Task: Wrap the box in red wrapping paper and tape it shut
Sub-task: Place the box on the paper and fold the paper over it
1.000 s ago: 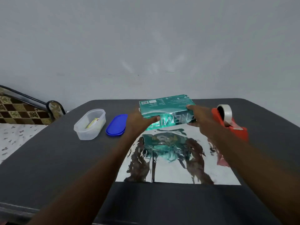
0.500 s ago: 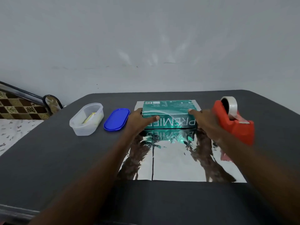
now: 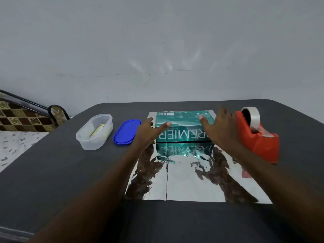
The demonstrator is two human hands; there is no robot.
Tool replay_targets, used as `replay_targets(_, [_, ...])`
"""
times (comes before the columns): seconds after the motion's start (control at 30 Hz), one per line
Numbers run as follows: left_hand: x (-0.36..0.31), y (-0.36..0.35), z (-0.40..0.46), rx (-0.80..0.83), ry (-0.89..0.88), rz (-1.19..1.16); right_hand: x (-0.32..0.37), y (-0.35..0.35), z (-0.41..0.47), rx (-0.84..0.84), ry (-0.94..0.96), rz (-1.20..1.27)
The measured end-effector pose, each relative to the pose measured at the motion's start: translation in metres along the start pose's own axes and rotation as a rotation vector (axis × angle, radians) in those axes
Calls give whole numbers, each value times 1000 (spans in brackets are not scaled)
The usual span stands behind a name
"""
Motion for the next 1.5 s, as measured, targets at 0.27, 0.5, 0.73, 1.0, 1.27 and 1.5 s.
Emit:
replay_targets(0.27, [-19, 29, 45, -23, -2, 9, 37, -53, 8, 395, 360, -309])
replay_targets(0.5, [-27, 23, 106, 105, -88, 161, 25, -75, 1, 475, 336, -413])
replay_targets(0.73, [-17, 0, 167, 251, -120, 480, 22, -81, 0, 465, 299, -395])
replay_targets(1.0, [-11, -32, 197, 318, -140, 660, 19, -84, 0, 444, 298, -359])
replay_targets(1.27, [-15, -22, 197, 103, -176, 596, 21, -84, 1, 441, 308, -340])
replay_targets(1.5, [-28, 5, 178, -31, -236, 480, 22, -85, 6, 454, 321, -353])
Point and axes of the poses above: each hand's wrist, its own z-axis towards the middle knuckle, its own y-axis out of the back of the hand, x = y × z, the point moved 5 cm from there along z, towards the middle knuckle, and after that the axes turned 12 degrees about z, right-handed, at the moved point
